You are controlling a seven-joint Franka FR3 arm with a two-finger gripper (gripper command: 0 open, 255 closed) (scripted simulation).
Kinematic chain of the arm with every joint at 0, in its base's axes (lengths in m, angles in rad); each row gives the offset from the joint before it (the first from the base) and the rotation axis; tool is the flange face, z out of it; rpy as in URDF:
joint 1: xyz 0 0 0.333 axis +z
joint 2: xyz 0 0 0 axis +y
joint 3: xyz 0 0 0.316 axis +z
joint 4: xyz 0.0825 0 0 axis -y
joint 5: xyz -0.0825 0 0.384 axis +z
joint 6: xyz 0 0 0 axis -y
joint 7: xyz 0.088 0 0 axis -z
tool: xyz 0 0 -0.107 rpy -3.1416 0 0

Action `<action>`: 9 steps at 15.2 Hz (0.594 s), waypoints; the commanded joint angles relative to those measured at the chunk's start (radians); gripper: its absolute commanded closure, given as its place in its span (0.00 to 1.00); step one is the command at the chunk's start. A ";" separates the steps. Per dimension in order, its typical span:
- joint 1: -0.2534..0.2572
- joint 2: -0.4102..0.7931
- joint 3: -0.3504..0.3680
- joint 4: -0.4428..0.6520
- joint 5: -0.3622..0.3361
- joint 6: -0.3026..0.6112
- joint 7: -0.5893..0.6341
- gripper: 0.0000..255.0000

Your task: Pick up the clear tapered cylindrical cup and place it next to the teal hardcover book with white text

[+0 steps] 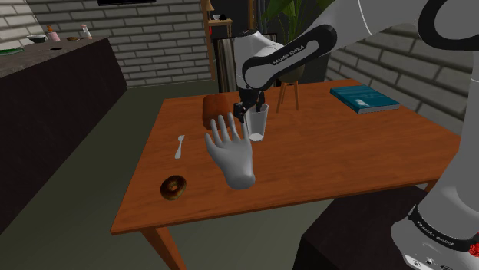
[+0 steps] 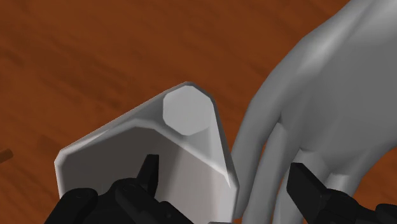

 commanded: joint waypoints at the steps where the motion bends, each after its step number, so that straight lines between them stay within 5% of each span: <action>1: 0.000 0.000 0.000 0.000 0.000 0.000 0.000 0.00; 2: 0.000 0.000 0.000 0.000 0.000 0.000 0.000 1.00; 9: 0.000 0.000 0.000 0.000 0.000 0.000 0.000 1.00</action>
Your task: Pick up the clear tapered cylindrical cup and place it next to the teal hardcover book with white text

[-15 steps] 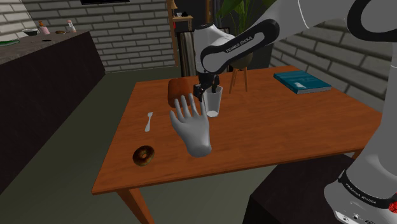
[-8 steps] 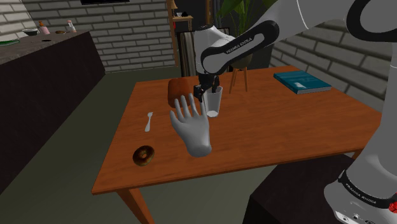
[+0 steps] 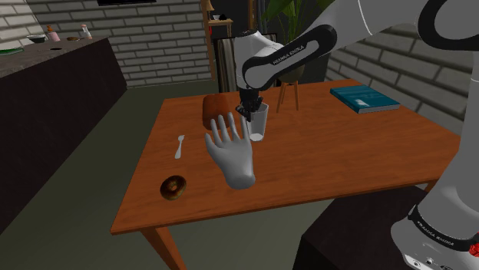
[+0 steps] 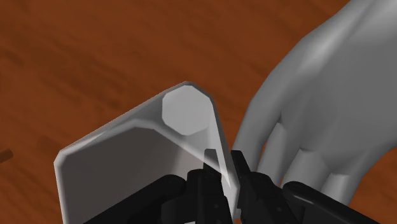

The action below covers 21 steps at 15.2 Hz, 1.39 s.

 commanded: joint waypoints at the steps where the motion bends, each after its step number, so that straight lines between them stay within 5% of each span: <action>1: 0.000 0.000 0.000 0.000 0.000 0.000 0.000 1.00; 21: -0.001 -0.069 0.011 0.161 0.036 -0.226 -0.046 1.00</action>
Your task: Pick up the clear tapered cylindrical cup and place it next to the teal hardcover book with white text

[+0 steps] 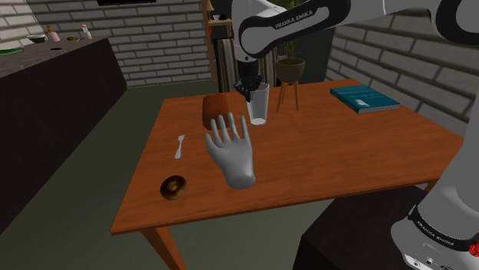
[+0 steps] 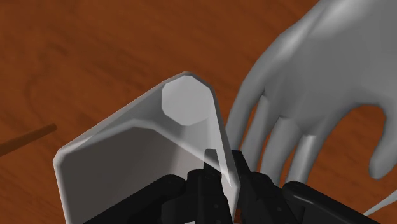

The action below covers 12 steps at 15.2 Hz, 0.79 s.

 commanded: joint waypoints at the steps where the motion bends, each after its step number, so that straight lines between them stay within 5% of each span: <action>1: 0.000 -0.005 0.001 0.019 0.003 -0.024 -0.005 1.00; 12: 0.005 -0.007 0.004 0.164 0.010 -0.169 -0.026 1.00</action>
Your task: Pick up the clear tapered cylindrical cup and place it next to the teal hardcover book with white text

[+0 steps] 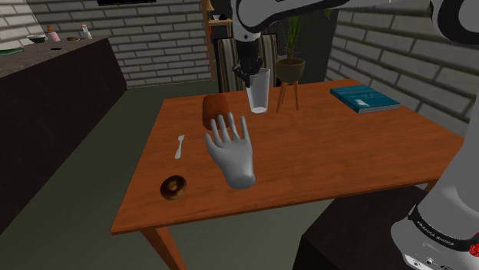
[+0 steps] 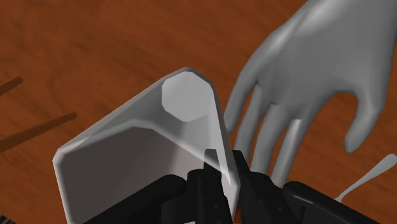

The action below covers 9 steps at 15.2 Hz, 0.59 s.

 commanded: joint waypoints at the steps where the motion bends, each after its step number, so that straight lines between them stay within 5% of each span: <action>1: 0.001 0.000 0.000 0.028 0.001 -0.028 -0.005 1.00; 9: 0.009 0.023 0.002 0.168 -0.001 -0.145 -0.018 1.00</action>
